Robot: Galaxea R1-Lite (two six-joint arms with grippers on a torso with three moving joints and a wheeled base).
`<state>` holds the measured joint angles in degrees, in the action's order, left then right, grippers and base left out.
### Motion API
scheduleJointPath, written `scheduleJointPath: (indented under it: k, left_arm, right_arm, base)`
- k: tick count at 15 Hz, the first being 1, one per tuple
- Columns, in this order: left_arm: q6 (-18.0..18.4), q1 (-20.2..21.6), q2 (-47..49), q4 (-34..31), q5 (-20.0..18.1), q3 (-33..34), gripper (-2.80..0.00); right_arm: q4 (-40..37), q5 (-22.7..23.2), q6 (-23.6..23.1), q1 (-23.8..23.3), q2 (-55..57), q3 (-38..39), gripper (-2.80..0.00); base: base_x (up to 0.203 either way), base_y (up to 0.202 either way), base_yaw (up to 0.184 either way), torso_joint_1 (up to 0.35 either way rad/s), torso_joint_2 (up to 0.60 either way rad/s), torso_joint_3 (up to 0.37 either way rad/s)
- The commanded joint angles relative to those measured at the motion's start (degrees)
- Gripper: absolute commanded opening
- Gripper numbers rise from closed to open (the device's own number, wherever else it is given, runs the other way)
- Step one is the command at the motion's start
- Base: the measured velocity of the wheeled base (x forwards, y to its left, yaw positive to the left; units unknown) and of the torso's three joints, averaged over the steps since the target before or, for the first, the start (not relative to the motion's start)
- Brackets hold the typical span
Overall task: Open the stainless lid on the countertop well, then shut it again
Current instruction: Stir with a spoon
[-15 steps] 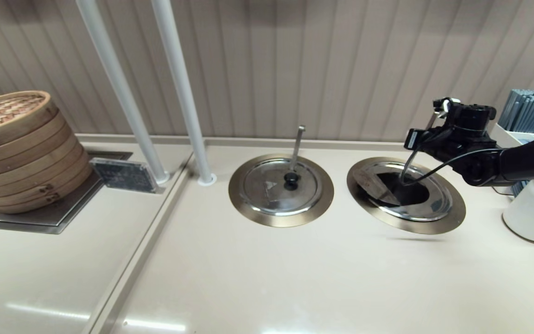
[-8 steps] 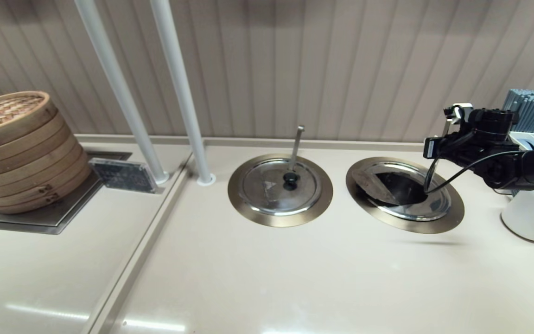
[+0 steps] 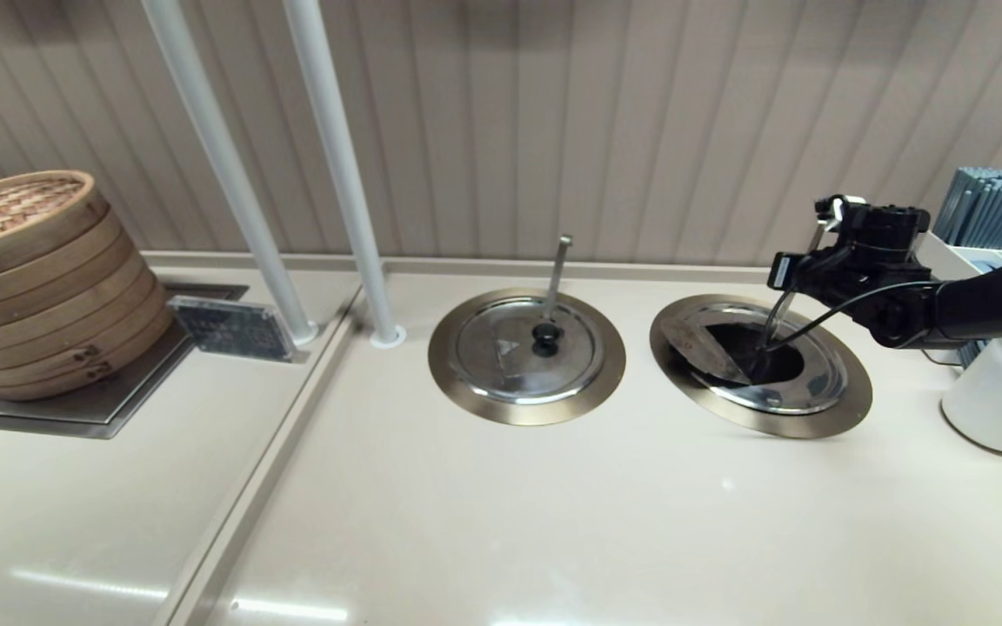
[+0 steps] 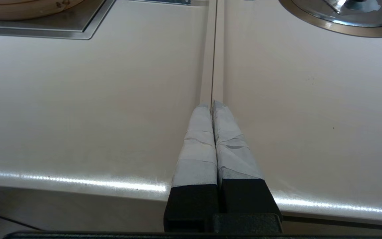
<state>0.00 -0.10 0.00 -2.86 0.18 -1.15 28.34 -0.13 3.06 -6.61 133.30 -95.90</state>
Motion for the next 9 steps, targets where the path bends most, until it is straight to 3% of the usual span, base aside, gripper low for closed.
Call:
scheduleJointPath:
  k: [1, 9]
  left_arm:
    - [0.0, 0.0, 0.0, 0.0, 0.0, 0.0, -2.8]
    - [0.0, 0.0, 0.0, 0.0, 0.0, 0.0, -2.8]
  right_arm:
    - [-0.5, 0.0, 0.1, -0.3, 3.0, -2.3, -2.8]
    - [-1.5, -2.2, 0.2, -0.4, 3.5, -3.9, -2.8]
  base:
    - [0.0, 0.0, 0.0, 0.0, 0.0, 0.0]
    - [0.0, 0.0, 0.0, 0.0, 0.0, 0.0]
